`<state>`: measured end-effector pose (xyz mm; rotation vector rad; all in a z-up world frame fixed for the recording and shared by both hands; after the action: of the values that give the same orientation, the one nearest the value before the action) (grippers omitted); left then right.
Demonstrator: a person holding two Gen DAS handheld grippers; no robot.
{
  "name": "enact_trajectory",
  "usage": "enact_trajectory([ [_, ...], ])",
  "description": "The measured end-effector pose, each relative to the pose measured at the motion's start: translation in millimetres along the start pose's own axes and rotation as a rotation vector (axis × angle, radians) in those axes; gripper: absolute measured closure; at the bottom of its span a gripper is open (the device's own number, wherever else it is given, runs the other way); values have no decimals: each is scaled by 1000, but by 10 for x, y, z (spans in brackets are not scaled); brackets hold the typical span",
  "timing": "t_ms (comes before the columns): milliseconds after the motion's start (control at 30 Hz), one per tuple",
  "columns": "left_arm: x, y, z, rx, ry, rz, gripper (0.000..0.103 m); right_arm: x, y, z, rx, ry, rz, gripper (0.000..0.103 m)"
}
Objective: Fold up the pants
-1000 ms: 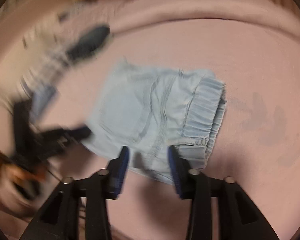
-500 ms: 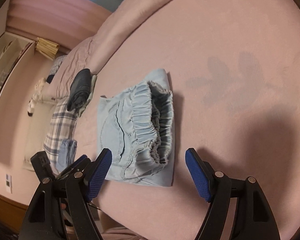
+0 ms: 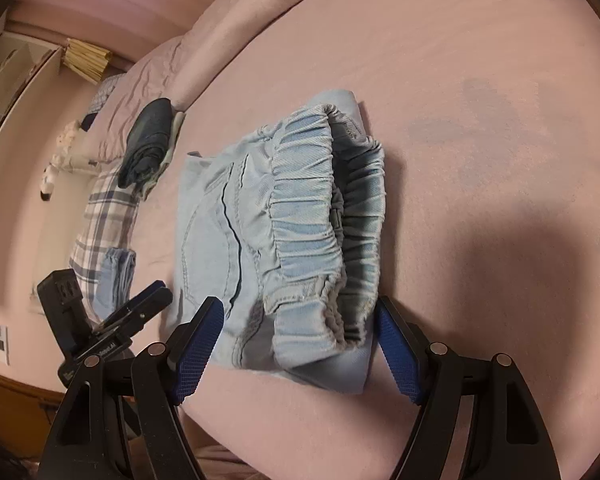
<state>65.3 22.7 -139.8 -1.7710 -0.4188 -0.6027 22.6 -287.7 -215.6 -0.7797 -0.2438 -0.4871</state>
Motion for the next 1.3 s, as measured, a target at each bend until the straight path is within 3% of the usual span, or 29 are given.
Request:
enact_trajectory([
  [1300,134,287,-28,-57,21,45,26,168,176,108,-39,-44,8,21],
])
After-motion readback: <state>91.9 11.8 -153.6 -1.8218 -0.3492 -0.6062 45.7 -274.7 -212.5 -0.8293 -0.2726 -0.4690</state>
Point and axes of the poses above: each gripper's, at about its wrist camera, not at the fingertips, and y roughly the way its jaws point, z to its left, x to its top, the point moved 1 cm from there along y, roughly the way its jaws point, and after that the axes turned 5 degrees about -z, right-handed, at the moved point
